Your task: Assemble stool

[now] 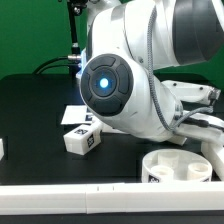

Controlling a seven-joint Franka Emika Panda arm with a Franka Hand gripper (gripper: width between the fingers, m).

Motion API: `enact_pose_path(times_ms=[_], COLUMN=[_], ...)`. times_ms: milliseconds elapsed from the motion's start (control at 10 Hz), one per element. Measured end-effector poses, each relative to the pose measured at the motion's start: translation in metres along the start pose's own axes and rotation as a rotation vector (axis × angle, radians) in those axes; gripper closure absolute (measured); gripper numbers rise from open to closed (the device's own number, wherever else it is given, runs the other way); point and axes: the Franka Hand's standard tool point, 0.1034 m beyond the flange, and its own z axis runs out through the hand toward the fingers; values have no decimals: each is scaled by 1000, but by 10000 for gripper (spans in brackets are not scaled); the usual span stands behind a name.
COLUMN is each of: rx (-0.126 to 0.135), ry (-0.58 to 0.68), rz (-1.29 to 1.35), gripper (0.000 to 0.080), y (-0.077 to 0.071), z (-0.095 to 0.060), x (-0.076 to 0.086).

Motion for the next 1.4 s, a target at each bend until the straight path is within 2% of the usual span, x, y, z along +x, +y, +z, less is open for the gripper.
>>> enact_pose_path(times_ms=[200,400,500,600,800,900,1000,1100,1200,1300,1400], rx=[5,22,40,69,76,97,88,29,-51,-12,-11], ry=[17,117,191,299,387,482,521,594,679,782,819], rz=[-34,-70,-89,-93,-97,-105,-152,-212,-308,-309,-311], gripper=[478,478,478,478,476,476,476,476,476,476,476], y=[-3,-6,-8,-10,-13,-18,-15,-14,-21,-32,-28], z=[-18,-51,-70,-80,-73,-81,-86,-109,-138,-145,-136], x=[-15,-32,-41,-44,-43,-39,-42,-48,-57,-53,-51])
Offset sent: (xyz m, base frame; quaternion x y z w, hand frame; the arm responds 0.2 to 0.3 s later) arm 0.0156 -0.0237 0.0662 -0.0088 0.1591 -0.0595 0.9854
